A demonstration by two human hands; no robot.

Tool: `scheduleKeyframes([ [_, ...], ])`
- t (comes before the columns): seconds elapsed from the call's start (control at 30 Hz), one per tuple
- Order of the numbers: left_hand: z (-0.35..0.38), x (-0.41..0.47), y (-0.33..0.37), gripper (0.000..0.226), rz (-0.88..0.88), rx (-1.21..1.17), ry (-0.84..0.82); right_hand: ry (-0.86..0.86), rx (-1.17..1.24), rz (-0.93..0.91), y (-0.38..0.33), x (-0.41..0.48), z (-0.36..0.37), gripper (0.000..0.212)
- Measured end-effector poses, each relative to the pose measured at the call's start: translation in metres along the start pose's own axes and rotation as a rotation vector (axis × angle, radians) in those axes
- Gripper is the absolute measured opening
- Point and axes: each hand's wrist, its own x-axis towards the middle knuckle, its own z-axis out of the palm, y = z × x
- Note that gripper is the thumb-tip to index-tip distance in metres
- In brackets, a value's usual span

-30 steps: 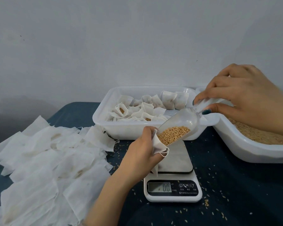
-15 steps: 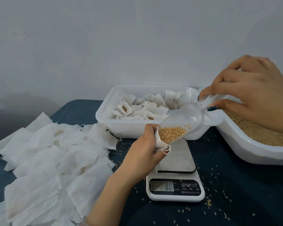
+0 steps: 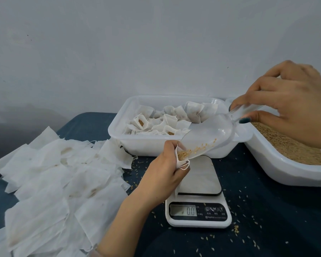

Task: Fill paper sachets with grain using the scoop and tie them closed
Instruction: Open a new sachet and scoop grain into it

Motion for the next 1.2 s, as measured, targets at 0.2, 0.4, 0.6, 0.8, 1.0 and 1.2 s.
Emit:
scheduleKeyframes([
  [0.2, -0.002, -0.001, 0.002, 0.02, 0.002, -0.016, 0.005, -0.012, 0.139, 0.09, 0.002, -0.013, 0.01, 0.037],
  [0.4, -0.005, -0.002, 0.003, 0.017, -0.002, -0.046, 0.034, -0.065, 0.423, 0.342, 0.004, -0.041, 0.036, 0.024],
  [0.6, -0.01, 0.0, 0.0, 0.012, -0.004, -0.051, 0.077, 0.004, 0.712, 0.685, -0.001, -0.055, 0.06, 0.021],
  [0.8, -0.012, 0.005, -0.003, 0.03, 0.018, 0.227, 0.167, 0.06, 0.463, 0.972, 0.019, -0.06, 0.08, 0.03],
  [1.0, -0.018, 0.008, 0.004, 0.036, 0.054, -0.119, 0.187, -0.421, 0.172, 1.158, 0.058, -0.07, 0.102, 0.021],
  [1.2, -0.018, 0.021, -0.001, 0.03, 0.051, -0.094, 0.221, -0.835, -0.075, 1.02, 0.058, -0.078, 0.104, 0.032],
])
